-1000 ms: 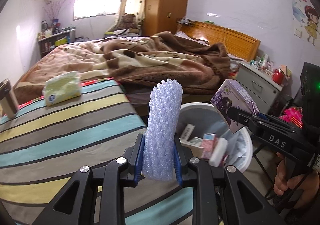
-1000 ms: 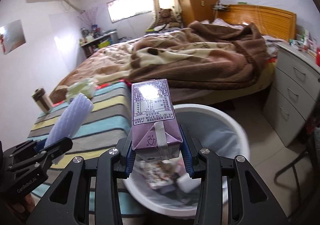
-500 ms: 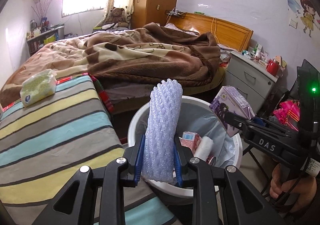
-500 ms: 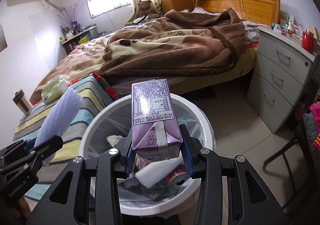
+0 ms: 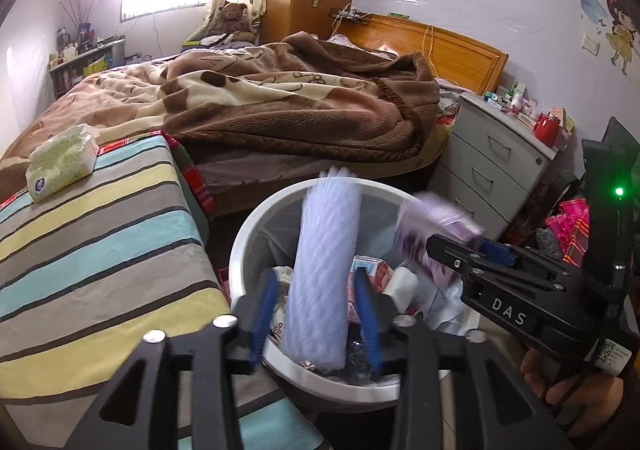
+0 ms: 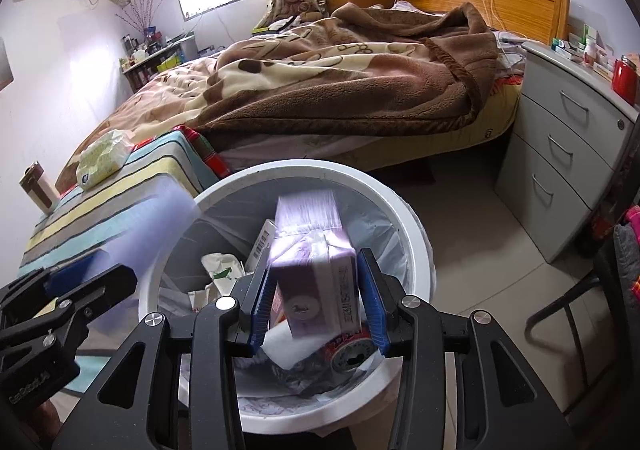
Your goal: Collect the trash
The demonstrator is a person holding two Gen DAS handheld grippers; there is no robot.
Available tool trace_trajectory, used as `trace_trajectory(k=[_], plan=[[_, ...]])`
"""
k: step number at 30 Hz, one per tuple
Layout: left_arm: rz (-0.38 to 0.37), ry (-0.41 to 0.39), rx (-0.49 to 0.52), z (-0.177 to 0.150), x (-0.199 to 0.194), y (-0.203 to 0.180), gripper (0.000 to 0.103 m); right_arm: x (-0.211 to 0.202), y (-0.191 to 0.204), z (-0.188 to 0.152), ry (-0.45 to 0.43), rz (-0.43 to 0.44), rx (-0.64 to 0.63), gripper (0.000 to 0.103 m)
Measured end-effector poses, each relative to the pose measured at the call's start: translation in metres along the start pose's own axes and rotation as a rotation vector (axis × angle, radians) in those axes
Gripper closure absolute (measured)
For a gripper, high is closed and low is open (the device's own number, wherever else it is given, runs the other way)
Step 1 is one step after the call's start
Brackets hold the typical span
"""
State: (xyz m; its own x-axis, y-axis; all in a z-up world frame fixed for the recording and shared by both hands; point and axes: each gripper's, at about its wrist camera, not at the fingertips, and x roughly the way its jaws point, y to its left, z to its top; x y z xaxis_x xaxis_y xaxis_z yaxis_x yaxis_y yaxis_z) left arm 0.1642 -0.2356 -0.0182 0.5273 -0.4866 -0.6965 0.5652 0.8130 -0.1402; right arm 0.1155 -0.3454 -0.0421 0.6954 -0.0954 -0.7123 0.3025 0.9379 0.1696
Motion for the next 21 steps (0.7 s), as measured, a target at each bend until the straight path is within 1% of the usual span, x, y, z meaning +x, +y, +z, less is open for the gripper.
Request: trace_trajectory(k=[1, 2, 3, 4, 5, 7, 12, 14, 21], plan=[[-0.003, -0.003, -0.003, 0.000, -0.001, 0.001, 0.053, -0.001, 0.000, 0.000, -0.004, -0.001, 0.000, 0.050], [-0.005, -0.008, -0.003, -0.001, -0.003, 0.001, 0.052, -0.002, -0.001, 0.000, -0.010, -0.002, 0.004, 0.041], [-0.004, -0.010, -0.004, -0.001, -0.004, 0.001, 0.052, -0.002, -0.001, 0.000, -0.013, -0.004, 0.008, 0.041], [0.001, -0.010, -0.008, -0.002, -0.005, 0.003, 0.049, -0.004, -0.001, 0.000, -0.016, -0.001, 0.011, 0.041], [0.002, -0.012, -0.010, -0.002, -0.006, 0.004, 0.045, -0.005, -0.001, 0.000, -0.018, 0.001, 0.011, 0.041], [0.000, -0.014, -0.021, -0.002, -0.008, 0.006, 0.040, -0.007, 0.000, 0.000, -0.023, -0.001, 0.011, 0.041], [0.009, -0.036, -0.021, -0.004, -0.018, 0.007, 0.039, -0.014, 0.004, -0.002, -0.040, 0.011, 0.012, 0.041], [0.020, -0.039, -0.026, -0.005, -0.022, 0.008, 0.033, -0.017, 0.007, -0.004, -0.049, 0.018, 0.005, 0.041], [0.080, -0.071, -0.038, -0.018, -0.047, 0.012, 0.033, -0.036, 0.022, -0.016, -0.105, 0.056, -0.029, 0.041]])
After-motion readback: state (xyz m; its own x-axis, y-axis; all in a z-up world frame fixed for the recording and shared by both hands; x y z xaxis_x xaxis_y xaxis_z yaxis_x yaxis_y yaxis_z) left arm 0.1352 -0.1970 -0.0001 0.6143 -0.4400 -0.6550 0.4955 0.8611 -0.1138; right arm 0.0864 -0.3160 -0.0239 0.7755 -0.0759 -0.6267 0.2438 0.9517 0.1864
